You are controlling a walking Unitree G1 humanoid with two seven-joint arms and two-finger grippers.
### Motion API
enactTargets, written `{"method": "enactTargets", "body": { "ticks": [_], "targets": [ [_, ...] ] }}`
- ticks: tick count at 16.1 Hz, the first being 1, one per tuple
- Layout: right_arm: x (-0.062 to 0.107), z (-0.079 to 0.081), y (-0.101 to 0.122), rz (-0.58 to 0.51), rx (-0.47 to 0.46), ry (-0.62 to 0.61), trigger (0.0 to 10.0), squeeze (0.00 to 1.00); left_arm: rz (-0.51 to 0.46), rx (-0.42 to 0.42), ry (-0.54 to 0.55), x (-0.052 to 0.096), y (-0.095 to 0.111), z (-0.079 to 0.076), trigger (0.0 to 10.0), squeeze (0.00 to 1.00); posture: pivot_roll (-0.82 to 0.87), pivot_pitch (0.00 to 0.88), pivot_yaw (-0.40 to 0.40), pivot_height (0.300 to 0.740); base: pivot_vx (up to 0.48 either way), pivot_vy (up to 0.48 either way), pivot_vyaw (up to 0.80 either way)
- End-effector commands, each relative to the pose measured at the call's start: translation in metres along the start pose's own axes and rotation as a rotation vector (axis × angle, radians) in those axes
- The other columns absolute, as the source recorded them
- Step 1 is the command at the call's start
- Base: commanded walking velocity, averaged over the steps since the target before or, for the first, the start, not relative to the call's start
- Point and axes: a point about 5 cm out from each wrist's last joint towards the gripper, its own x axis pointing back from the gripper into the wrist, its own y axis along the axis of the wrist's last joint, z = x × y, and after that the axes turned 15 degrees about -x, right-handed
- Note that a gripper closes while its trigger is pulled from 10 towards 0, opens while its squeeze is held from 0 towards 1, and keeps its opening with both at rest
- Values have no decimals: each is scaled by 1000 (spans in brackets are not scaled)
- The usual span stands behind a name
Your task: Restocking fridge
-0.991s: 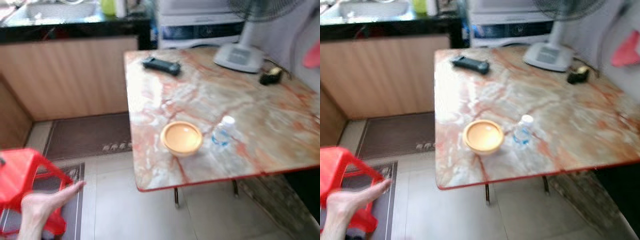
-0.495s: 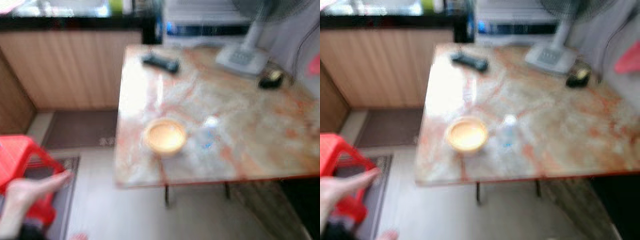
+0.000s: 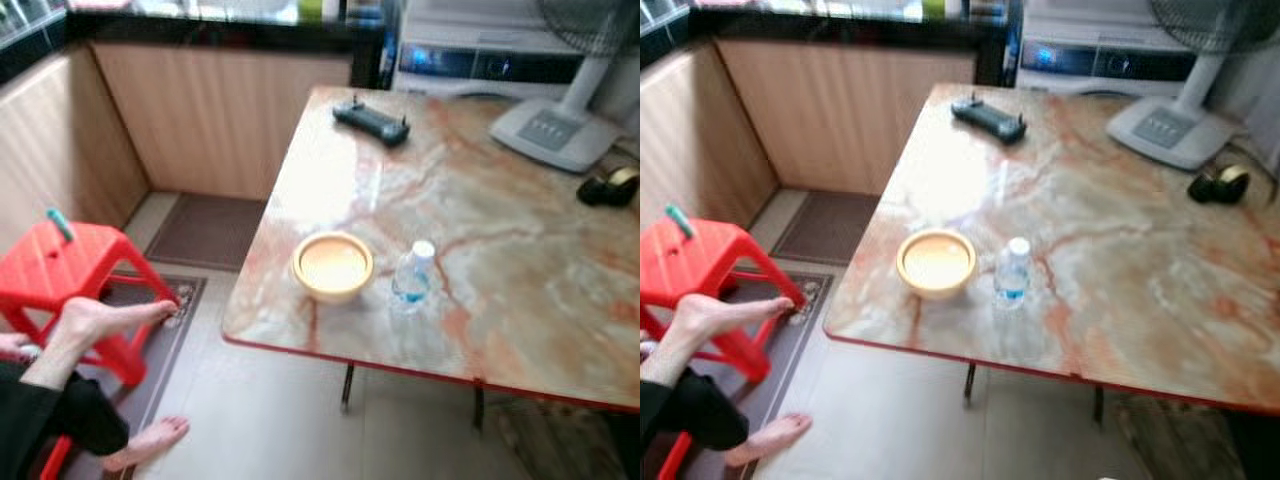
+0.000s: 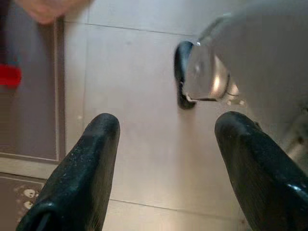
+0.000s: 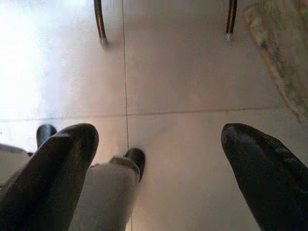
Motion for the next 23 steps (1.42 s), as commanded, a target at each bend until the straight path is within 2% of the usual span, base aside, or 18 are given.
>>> {"method": "enactTargets", "body": {
  "ticks": [1,2,3,4,6,8,10,12,14,15,17,18,20,21,22,23],
  "targets": [
    [5,-6,-15,37,-34,-27,10000,0,-41,-11,71,0,4,6,10000,0,82,84,-57,740,0,0,0],
    [6,-6,-16,38,-38,-27,10000,0,-64,-2,93,1,5,8,10000,0,94,83,-50,740,0,0,0],
    [6,-5,-17,39,-40,-26,10000,0,-221,-44,148,-7,49,21,10000,0,98,85,-45,740,0,0,0],
    [6,-4,-18,40,-43,-25,10000,0,-343,-56,201,-7,79,33,10000,0,102,85,-42,740,0,0,0],
    [6,-4,-18,41,-46,-24,10000,0,-426,-60,252,-2,89,43,10000,0,106,87,-40,740,0,0,0],
    [6,-3,-20,42,-51,-22,10000,0,-589,-83,377,11,112,62,10000,0,112,86,-34,740,0,0,0],
    [6,-2,-21,43,-55,-20,10000,0,-678,-82,448,23,129,73,10000,0,119,85,-27,740,0,0,0],
    [6,-1,-22,43,-54,-17,10000,0,-737,-78,459,32,135,74,10000,0,117,84,-21,740,0,0,0],
    [6,-2,-22,44,-51,-14,10000,0,-830,-55,484,47,146,75,10000,0,114,84,-22,740,0,0,0],
    [6,-2,-22,45,-50,-15,10000,0,-885,-61,515,58,156,76,10000,0,122,86,-25,740,0,0,0],
    [6,-2,-22,50,-41,-13,10000,0,-998,-139,533,75,182,75,10000,0,127,89,-28,740,0,0,0],
    [6,-2,-22,49,-41,-10,10000,0,-1078,-140,547,88,204,77,10000,0,119,92,-25,740,0,0,0],
    [6,-3,-22,47,-43,-10,10000,0,-1143,-148,562,102,224,79,10000,0,122,93,-27,740,0,0,0],
    [6,-3,-21,46,-42,-11,10000,0,-1193,-145,551,113,239,79,10000,0,121,95,-30,740,0,0,0],
    [6,-3,-21,46,-42,-12,10000,0,-1204,-140,541,115,242,79,10000,0,121,95,-30,740,0,0,0],
    [6,-4,-21,49,-37,-12,10000,0,-1236,-107,451,121,256,72,10000,0,125,96,-35,740,0,0,0]
  ]
}}
